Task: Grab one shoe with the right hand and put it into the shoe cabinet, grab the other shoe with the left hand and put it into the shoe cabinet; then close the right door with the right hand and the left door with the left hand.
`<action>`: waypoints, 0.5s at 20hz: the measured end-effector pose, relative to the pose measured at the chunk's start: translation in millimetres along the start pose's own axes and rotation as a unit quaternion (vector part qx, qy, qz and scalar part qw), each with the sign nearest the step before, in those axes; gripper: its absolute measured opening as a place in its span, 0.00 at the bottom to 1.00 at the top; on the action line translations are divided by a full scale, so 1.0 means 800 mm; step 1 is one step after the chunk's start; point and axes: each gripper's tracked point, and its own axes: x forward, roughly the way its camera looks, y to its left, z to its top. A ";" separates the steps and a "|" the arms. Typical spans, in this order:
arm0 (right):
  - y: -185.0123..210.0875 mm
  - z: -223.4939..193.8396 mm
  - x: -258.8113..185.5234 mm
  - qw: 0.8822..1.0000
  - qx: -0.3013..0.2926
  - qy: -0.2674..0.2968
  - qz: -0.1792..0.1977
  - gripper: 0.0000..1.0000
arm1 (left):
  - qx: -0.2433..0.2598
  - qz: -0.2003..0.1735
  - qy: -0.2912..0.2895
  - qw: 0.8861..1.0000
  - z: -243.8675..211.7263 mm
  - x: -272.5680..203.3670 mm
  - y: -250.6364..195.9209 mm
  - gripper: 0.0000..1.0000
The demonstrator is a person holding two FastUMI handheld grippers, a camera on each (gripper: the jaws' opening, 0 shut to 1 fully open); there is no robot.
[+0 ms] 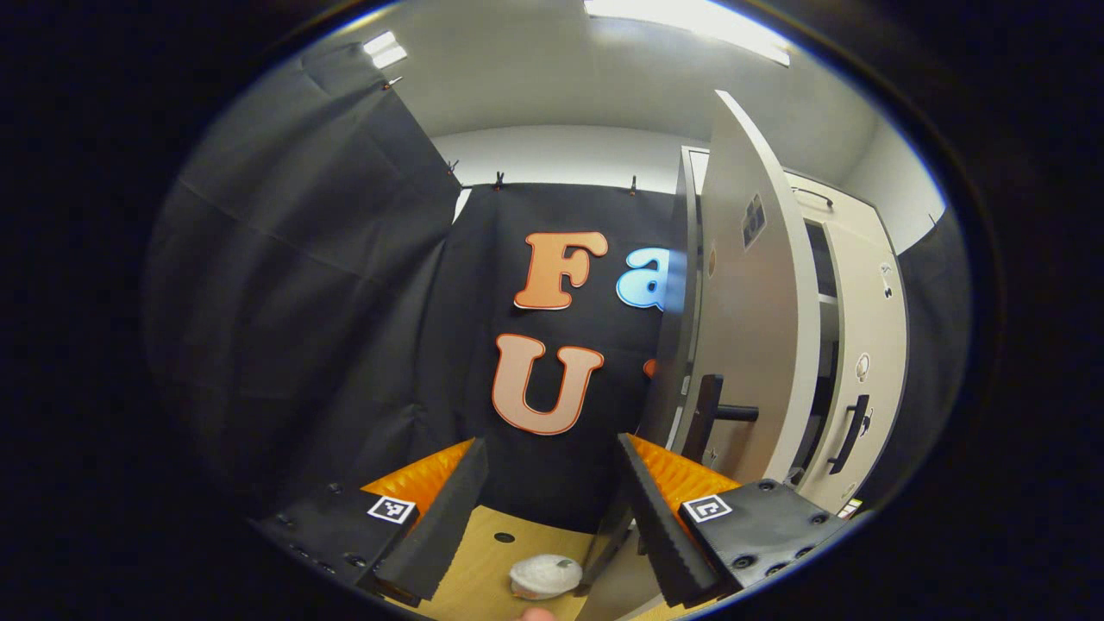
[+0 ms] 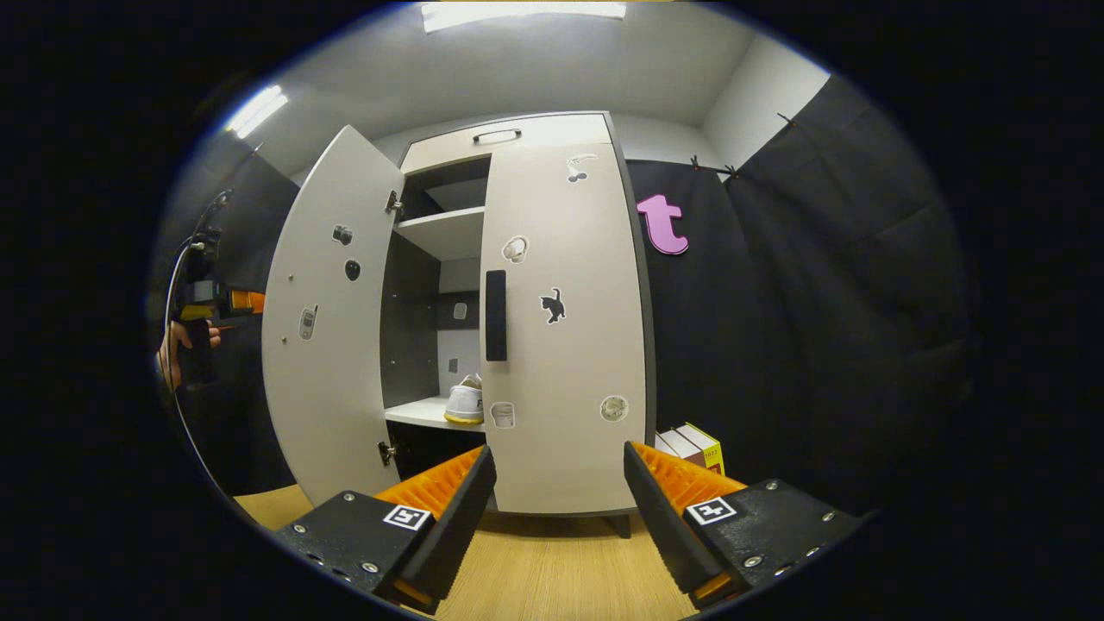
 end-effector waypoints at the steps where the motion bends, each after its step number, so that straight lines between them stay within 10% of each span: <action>1: -0.002 0.003 0.002 1.000 0.000 -0.002 -0.004 0.92 | 0.010 0.003 -0.011 1.000 0.006 0.000 0.001 0.93; 10: -0.011 0.018 0.007 1.000 -0.002 -0.017 -0.012 0.92 | -0.009 -0.063 0.001 0.998 -0.002 -0.015 -0.067 0.99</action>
